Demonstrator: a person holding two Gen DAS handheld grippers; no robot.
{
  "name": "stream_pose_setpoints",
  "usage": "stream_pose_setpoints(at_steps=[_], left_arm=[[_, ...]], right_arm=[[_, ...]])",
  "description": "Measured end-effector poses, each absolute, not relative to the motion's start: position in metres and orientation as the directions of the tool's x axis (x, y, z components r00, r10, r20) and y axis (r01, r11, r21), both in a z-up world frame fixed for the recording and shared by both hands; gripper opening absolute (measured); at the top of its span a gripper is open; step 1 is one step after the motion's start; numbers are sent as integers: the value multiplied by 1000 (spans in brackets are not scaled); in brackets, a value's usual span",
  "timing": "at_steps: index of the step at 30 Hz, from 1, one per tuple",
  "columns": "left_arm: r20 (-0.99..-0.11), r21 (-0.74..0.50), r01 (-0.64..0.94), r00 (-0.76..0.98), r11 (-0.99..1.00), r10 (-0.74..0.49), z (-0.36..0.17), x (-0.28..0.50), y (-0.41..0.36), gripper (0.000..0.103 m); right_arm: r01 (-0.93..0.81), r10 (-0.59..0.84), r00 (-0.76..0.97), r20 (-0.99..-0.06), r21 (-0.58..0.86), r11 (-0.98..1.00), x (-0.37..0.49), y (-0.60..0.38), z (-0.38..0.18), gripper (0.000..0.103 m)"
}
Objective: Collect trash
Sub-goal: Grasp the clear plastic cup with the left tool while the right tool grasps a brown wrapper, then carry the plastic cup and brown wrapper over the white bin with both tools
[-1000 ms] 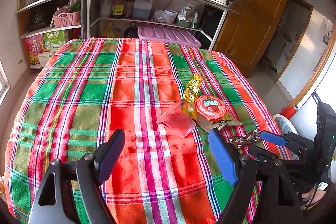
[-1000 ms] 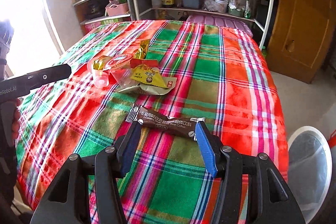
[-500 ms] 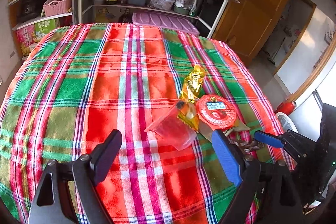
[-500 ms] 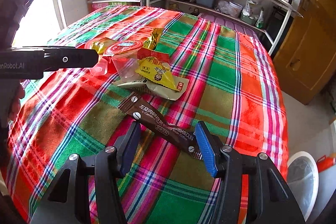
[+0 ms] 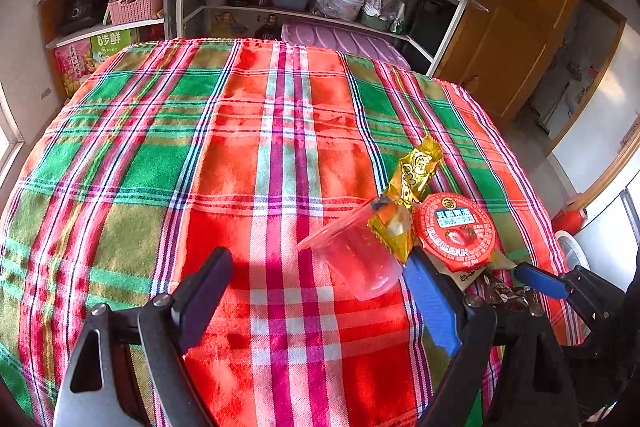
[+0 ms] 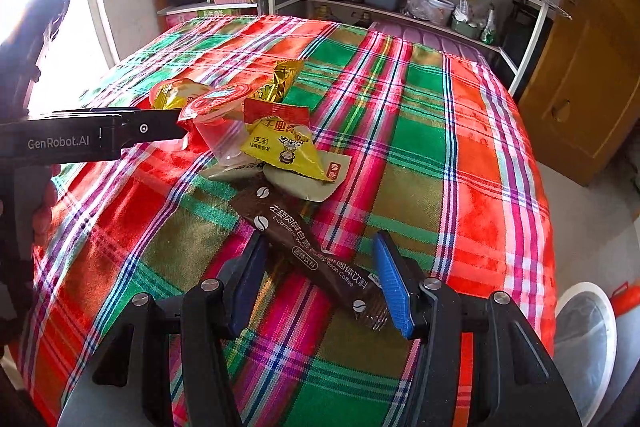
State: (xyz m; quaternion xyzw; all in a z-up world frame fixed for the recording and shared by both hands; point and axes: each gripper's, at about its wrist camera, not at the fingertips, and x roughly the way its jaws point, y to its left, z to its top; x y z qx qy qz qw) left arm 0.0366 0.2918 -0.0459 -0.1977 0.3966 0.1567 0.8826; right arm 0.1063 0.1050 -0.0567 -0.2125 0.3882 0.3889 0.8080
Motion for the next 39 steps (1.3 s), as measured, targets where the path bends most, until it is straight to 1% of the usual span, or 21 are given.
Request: stream_pose_setpoints(at_steps=[2, 3, 4, 5, 6, 9, 15, 17, 18, 19, 20, 21, 22, 23, 24, 30, 35, 39], left_arm=[[-760, -228, -434, 639, 872, 119, -47, 37, 293, 85], [-760, -225, -439, 638, 870, 126, -47, 37, 294, 77], [-761, -220, -444, 635, 869, 132, -48, 37, 294, 73], [-762, -217, -449, 633, 867, 137, -48, 38, 295, 72], [-763, -219, -454, 631, 863, 138, -49, 38, 296, 71], [-760, -225, -459, 634, 860, 140, -48, 39, 298, 70], [-756, -217, -462, 636, 860, 151, -49, 46, 300, 70], [-757, -213, -455, 636, 864, 148, -49, 48, 300, 63], [-755, -210, -454, 638, 866, 152, -49, 48, 300, 55], [-753, -211, -446, 641, 870, 147, -48, 49, 300, 52], [-754, -213, -441, 642, 872, 140, -49, 50, 300, 51], [-755, -216, -438, 642, 873, 135, -49, 51, 300, 43], [-756, -217, -436, 641, 874, 133, -49, 51, 301, 39], [-756, -215, -433, 641, 875, 131, -49, 51, 301, 38], [-755, -217, -432, 643, 875, 131, -49, 51, 301, 32], [-752, -230, -427, 649, 875, 119, -50, 49, 303, 31], [-749, -228, -424, 652, 877, 120, -48, 44, 301, 31], [-746, -218, -421, 654, 880, 128, -45, 38, 298, 31]], right_arm=[[-796, 473, 387, -791, -28, 605, 106, 104, -57, 43], [-796, 475, 388, -790, -26, 605, 106, 104, -56, 41], [-795, 476, 391, -788, -28, 607, 105, 104, -56, 37], [-795, 478, 391, -787, -27, 606, 104, 104, -56, 35], [-796, 479, 389, -787, -25, 605, 104, 104, -56, 35], [-795, 478, 391, -786, -27, 606, 103, 104, -56, 33], [-794, 476, 394, -786, -31, 607, 103, 105, -56, 29], [-793, 475, 395, -787, -31, 609, 103, 104, -56, 27], [-792, 475, 396, -786, -31, 609, 103, 104, -56, 26], [-793, 476, 395, -786, -30, 609, 103, 104, -55, 24], [-793, 477, 395, -785, -29, 609, 102, 104, -55, 22], [-794, 478, 394, -785, -28, 608, 102, 104, -55, 22], [-794, 479, 393, -785, -27, 607, 102, 104, -55, 22], [-794, 479, 393, -785, -27, 608, 103, 104, -55, 22], [-794, 480, 393, -785, -26, 608, 103, 103, -55, 22], [-792, 482, 392, -784, -22, 610, 103, 102, -54, 19], [-792, 482, 398, -781, -26, 611, 102, 101, -54, 11], [-798, 484, 395, -781, -31, 602, 98, 101, -54, 10]])
